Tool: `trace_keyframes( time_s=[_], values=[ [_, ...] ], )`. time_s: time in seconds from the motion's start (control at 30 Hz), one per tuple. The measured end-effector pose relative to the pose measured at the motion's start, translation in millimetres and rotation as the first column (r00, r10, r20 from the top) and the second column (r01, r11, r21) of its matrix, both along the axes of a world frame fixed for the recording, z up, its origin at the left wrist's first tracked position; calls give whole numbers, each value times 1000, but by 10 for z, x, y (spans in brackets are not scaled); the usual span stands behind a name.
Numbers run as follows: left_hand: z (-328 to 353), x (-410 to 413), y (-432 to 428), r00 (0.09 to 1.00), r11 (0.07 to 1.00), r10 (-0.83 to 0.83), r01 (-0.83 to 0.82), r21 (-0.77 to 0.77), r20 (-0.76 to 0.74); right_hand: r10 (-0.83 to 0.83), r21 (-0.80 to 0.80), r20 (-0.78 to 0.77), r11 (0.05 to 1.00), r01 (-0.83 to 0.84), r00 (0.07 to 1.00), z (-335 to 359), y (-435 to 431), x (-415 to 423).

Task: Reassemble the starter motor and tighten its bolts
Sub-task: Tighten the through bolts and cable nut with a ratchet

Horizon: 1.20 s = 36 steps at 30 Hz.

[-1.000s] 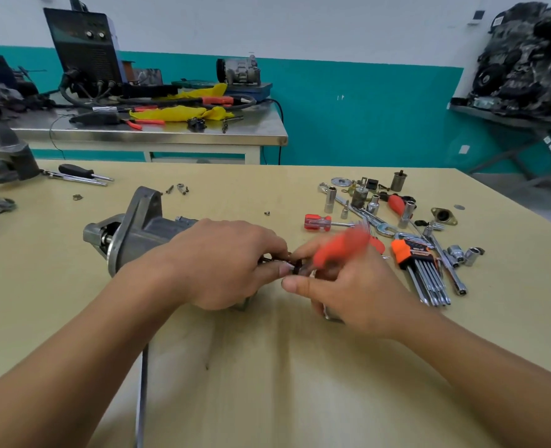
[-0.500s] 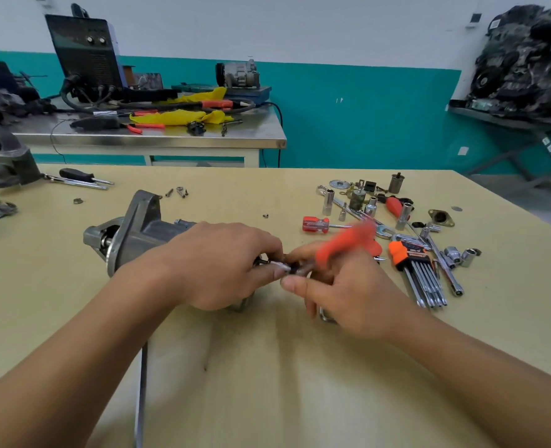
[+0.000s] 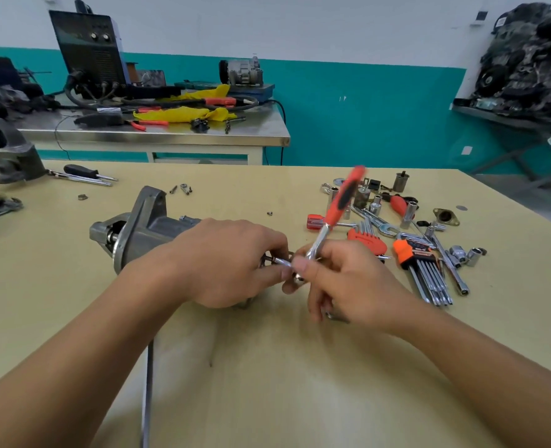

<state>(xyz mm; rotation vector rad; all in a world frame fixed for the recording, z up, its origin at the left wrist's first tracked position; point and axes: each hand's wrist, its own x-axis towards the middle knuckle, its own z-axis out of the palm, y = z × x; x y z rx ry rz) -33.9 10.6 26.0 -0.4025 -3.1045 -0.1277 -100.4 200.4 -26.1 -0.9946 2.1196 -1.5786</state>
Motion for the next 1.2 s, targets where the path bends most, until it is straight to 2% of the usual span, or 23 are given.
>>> trace_keyframes(
  time_s=[0.07, 0.13, 0.17, 0.2, 0.27, 0.33, 0.4, 0.47, 0.53, 0.6, 0.67, 0.7, 0.73, 0.77, 0.8, 0.83, 0.9, 0.93, 1.0, 1.07, 1.13, 1.17, 1.2],
  values=[
    [-9, 10, -10, 1000, 1000, -9, 9, 8, -15, 24, -34, 402, 999, -11, 915, 73, -34, 33],
    [-10, 14, -18, 1000, 1000, -25, 25, -10, -17, 39, -57, 527, 998, -10, 849, 91, -52, 47],
    [-4, 15, -17, 1000, 999, -30, 30, -15, -9, 34, -49, 493, 999, -11, 869, 71, -51, 35],
    [7, 12, -13, 1000, 999, -30, 30, -14, 6, 18, -21, 376, 1000, -11, 926, 50, -47, 34],
    [18, 3, 7, 1000, 1000, -14, 14, -10, 24, -17, 71, -101, 997, 24, 995, 16, -12, 20],
    [10, -13, 22, 1000, 1000, 9, -9, -30, 9, 34, 155, -534, 986, 58, 845, 12, 44, -35],
    [-2, -23, 27, 1000, 998, 23, -23, -50, -6, 70, 187, -652, 980, 71, 755, -15, 62, -46],
    [-2, -14, 26, 1000, 999, 26, -27, -39, -13, 12, 140, -469, 988, 61, 883, -39, 23, 5],
    [9, -2, 10, 1000, 1000, 21, -21, -6, -11, -68, 40, -35, 997, 69, 997, -3, -58, 52],
    [11, 7, -3, 1000, 1000, 13, -13, 6, -6, -74, 0, 406, 997, 81, 911, 46, -112, 67],
    [21, 12, 1, 1000, 1000, 6, -6, -4, 8, -21, -57, 598, 996, 69, 801, 64, -135, 54],
    [29, 12, 6, 1000, 1000, 3, -3, -10, 21, -16, -62, 561, 996, 62, 828, 44, -130, 49],
    [37, 11, 12, 999, 1000, 3, -3, -12, 35, -32, -40, 406, 998, 53, 913, 7, -112, 47],
    [44, 8, 22, 999, 1000, 5, -4, -8, 50, -55, 2, 138, 998, 56, 989, -23, -79, 43],
    [51, 5, 31, 998, 1000, 6, -6, 0, 61, -57, 41, -178, 997, 65, 982, -29, -36, 26],
    [54, 1, 38, 998, 1000, 11, -11, 4, 64, -3, 95, -439, 994, 50, 899, -33, 6, -2],
    [42, -9, 40, 999, 1000, 20, -20, -17, 44, 80, 169, -623, 985, 35, 778, -54, 35, -50],
    [32, -9, 38, 999, 999, 25, -24, -36, 33, 59, 134, -549, 991, 18, 834, -67, 18, -39],
    [19, -5, 23, 999, 999, 33, -32, -31, 19, -20, -29, -18, 999, 20, 1000, -60, -44, -11],
    [21, 6, 2, 999, 999, 31, -31, 7, 15, 22, -111, 503, 993, 40, 864, -38, -114, 34],
    [31, 7, -5, 999, 1000, 22, -23, 17, 26, 18, -104, 546, 993, 46, 838, -60, -130, 34],
    [35, 2, -1, 999, 1000, 18, -18, 14, 35, 7, -79, 408, 997, 28, 913, -73, -115, 35],
    [38, -3, 7, 999, 1000, 13, -14, 12, 45, -23, -22, 151, 999, 27, 988, -77, -93, 36]
  ],
)
